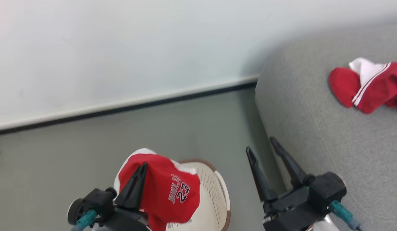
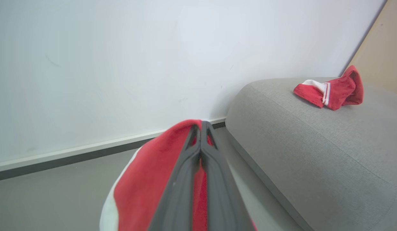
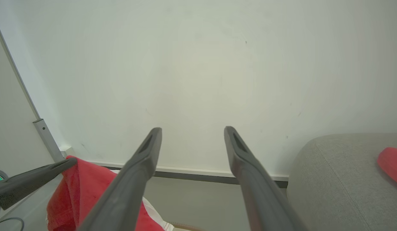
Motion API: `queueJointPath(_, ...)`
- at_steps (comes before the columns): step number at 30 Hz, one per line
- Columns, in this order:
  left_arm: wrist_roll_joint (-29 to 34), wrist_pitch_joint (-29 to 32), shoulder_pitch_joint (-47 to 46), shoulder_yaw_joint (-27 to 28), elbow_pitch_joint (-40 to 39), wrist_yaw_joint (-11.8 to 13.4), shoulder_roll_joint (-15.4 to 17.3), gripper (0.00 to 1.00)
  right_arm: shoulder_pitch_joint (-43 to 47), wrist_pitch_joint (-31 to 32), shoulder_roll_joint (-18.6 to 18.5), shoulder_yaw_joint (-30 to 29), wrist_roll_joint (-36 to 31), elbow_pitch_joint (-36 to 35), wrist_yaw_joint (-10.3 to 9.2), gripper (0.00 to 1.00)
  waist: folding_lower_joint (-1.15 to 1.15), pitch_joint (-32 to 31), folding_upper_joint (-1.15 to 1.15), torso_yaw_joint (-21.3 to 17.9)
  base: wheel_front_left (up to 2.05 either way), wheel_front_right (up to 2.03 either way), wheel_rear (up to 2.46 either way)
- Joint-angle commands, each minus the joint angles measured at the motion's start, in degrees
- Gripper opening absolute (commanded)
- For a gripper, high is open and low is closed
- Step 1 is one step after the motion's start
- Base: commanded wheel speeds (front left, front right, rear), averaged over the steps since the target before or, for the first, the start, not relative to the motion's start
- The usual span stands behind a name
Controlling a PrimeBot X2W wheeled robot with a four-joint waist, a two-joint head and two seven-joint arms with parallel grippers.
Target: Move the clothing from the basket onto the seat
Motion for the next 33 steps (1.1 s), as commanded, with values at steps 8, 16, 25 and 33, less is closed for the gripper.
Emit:
queueJointPath(8,1.9,-0.3,6.0,5.3,-7.6,0.8,-0.5,0.0,4.6,-0.1,-0.5,1.0,1.5,0.8,-0.04,1.0,0.01,-8.9,0.01,-1.3,0.0,0.0,0.0)
queueJointPath(16,3.3,-0.3,7.6,6.8,-12.1,1.0,-0.6,0.0,5.7,-0.1,0.2,1.5,1.8,1.0,-0.04,1.0,0.01,-10.3,0.01,-2.4,0.0,0.0,0.0)
queueJointPath(25,3.5,0.6,4.3,5.1,-13.0,-0.1,-1.1,0.0,5.1,-0.1,0.0,3.3,2.5,1.0,-0.04,1.0,0.01,-10.6,0.01,-2.5,0.0,0.0,0.0)
queueJointPath(33,4.2,2.5,-1.5,1.3,-12.0,-0.3,-3.2,0.0,1.4,-0.1,0.3,7.1,0.2,0.1,-0.04,1.0,0.01,-9.6,0.01,-2.7,0.0,0.0,0.0)
